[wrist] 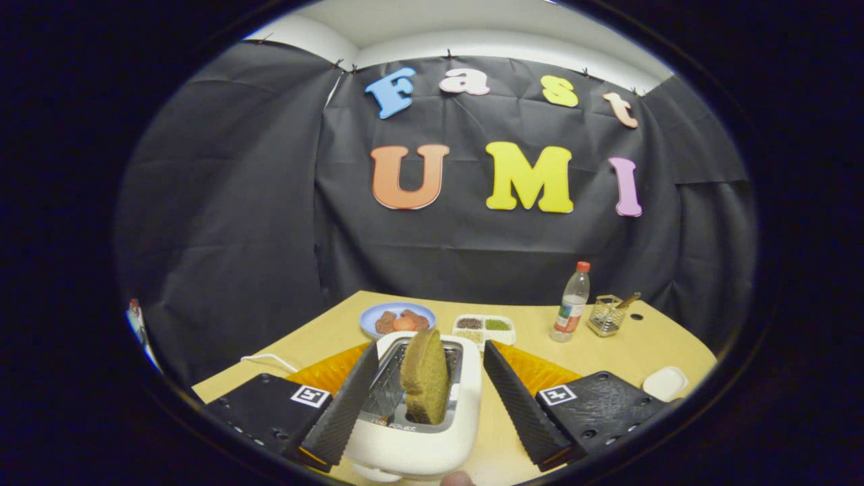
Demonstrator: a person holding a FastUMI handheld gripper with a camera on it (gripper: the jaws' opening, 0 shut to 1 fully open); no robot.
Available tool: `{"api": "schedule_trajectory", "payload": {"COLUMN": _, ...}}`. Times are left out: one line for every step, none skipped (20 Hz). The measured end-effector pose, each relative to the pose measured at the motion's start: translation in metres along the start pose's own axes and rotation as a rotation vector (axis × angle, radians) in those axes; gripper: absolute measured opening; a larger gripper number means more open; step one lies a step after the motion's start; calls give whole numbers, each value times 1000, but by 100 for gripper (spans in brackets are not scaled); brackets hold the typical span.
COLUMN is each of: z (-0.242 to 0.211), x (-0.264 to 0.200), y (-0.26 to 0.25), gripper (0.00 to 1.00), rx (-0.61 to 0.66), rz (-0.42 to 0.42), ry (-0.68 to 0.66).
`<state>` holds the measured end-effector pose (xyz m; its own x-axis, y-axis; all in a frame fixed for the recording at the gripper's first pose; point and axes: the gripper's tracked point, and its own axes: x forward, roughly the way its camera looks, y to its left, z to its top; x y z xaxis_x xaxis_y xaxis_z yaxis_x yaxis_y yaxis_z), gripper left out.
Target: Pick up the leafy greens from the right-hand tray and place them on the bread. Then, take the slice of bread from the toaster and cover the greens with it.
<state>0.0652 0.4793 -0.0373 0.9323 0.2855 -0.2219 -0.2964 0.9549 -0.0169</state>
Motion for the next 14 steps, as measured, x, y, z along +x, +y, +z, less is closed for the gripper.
{"api": "schedule_trajectory", "payload": {"z": -6, "x": 4, "y": 0, "gripper": 93, "rx": 2, "rz": 2, "ry": 26}}
{"api": "schedule_trajectory", "payload": {"z": -9, "x": 8, "y": 1, "gripper": 91, "rx": 6, "rz": 2, "ry": 47}}
{"api": "schedule_trajectory", "payload": {"z": -10, "x": 10, "y": 1, "gripper": 86, "rx": 8, "rz": -6, "ry": 57}}
{"api": "schedule_trajectory", "payload": {"z": -10, "x": 10, "y": 0, "gripper": 80, "rx": 8, "rz": -15, "ry": 63}}
{"api": "schedule_trajectory", "payload": {"z": -12, "x": 13, "y": -1, "gripper": 75, "rx": 8, "rz": -20, "ry": 73}}
{"api": "schedule_trajectory", "payload": {"z": -14, "x": 15, "y": -3, "gripper": 67, "rx": 11, "rz": -30, "ry": 82}}
{"api": "schedule_trajectory", "payload": {"z": -17, "x": 19, "y": -3, "gripper": 58, "rx": 23, "rz": -30, "ry": 93}}
{"api": "schedule_trajectory", "payload": {"z": -20, "x": 20, "y": -2, "gripper": 50, "rx": 36, "rz": -30, "ry": 102}}
{"api": "schedule_trajectory", "payload": {"z": -19, "x": 21, "y": -3, "gripper": 41, "rx": 39, "rz": -35, "ry": 106}}
{"api": "schedule_trajectory", "payload": {"z": -20, "x": 22, "y": -5, "gripper": 33, "rx": 41, "rz": -41, "ry": 107}}
{"api": "schedule_trajectory", "payload": {"z": -19, "x": 20, "y": -8, "gripper": 24, "rx": 50, "rz": -47, "ry": 106}}
{"api": "schedule_trajectory", "payload": {"z": -18, "x": 20, "y": -6, "gripper": 16, "rx": 68, "rz": -33, "ry": 106}}
{"api": "schedule_trajectory", "payload": {"z": -16, "x": 17, "y": -3, "gripper": 15, "rx": 90, "rz": -18, "ry": 104}}
{"api": "schedule_trajectory", "payload": {"z": -11, "x": 16, "y": -5, "gripper": 8, "rx": 105, "rz": -9, "ry": 90}}
